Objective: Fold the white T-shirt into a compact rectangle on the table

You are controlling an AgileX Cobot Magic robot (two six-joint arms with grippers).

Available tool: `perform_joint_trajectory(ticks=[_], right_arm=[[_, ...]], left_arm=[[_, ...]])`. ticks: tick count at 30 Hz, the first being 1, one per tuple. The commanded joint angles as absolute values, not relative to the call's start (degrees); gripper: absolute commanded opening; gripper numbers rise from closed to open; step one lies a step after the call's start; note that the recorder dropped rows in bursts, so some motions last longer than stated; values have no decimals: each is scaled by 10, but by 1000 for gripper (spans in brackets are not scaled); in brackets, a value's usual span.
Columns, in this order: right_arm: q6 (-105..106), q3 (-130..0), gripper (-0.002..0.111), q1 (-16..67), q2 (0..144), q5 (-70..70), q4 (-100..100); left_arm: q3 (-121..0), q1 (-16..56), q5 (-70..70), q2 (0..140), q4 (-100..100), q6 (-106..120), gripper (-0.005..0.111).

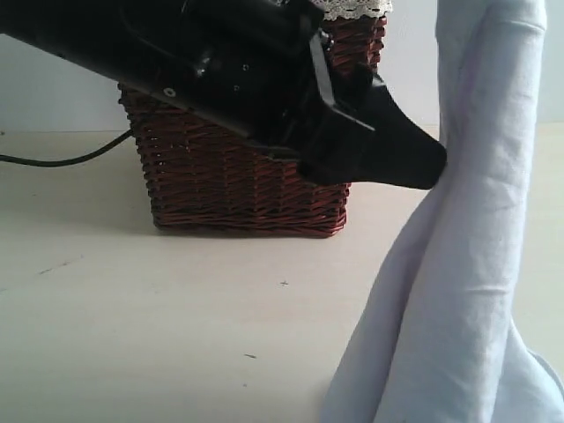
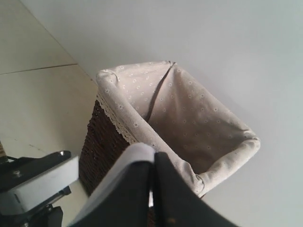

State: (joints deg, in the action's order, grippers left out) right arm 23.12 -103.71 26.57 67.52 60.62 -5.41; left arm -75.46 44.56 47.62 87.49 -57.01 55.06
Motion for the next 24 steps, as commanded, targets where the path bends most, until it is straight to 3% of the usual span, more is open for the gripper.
perform_joint_trajectory(ticks=[1,19,24], right_arm=[[235,-1044,0,266,677,601,-39],[229,-1044,0,266,684,599,-45],[226,-1044,0,266,685,585,-45]], left_arm=[[-768,441,470,843,-497,508,59],[-768,440,371,870,-622,531,59],[-768,456,375,907,-633,531,48]])
